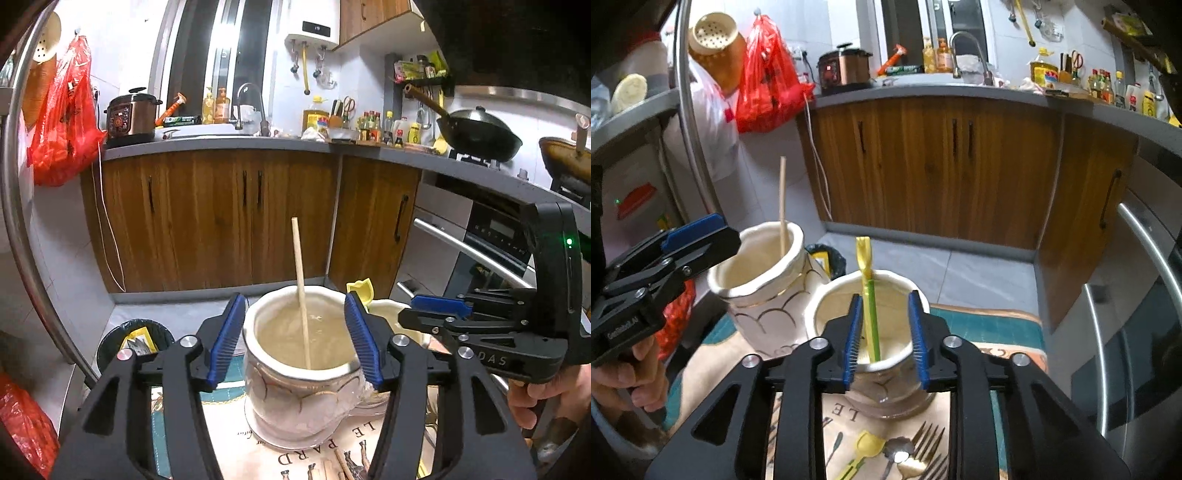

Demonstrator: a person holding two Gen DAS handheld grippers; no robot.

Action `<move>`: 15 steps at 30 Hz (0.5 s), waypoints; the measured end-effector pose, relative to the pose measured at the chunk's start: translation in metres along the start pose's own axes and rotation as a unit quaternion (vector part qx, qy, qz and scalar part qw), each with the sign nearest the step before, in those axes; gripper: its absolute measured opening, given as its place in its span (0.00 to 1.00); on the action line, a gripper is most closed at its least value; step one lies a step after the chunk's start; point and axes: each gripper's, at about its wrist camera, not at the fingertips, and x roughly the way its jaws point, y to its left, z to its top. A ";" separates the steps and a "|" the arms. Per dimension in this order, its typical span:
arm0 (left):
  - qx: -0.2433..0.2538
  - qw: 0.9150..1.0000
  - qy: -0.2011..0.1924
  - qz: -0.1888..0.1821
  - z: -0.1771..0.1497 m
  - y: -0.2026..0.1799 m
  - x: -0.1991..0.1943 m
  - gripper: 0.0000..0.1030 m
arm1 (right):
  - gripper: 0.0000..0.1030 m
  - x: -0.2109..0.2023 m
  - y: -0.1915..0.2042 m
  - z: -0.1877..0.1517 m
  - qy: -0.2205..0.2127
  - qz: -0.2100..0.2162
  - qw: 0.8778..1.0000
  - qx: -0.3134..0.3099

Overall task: Organize utensils
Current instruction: 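Drop the chopstick in the larger pot with left tool while right drops yellow utensil in smaller pot, then move the left tool back to the chopsticks while the right tool moves to the silver fork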

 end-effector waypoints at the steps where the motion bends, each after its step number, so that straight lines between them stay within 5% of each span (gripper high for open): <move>1: -0.002 1.000 -0.005 -0.002 -0.001 0.001 -0.006 0.60 | 0.30 -0.004 -0.001 0.000 -0.004 0.002 1.000 0.001; 9: -0.028 0.999 -0.025 -0.014 -0.022 0.005 -0.052 0.71 | 0.43 -0.051 -0.005 -0.024 -0.032 0.028 0.999 0.018; 15: -0.037 0.999 -0.005 -0.001 -0.058 0.008 -0.072 0.74 | 0.46 -0.070 -0.004 -0.055 -0.022 0.023 0.999 0.017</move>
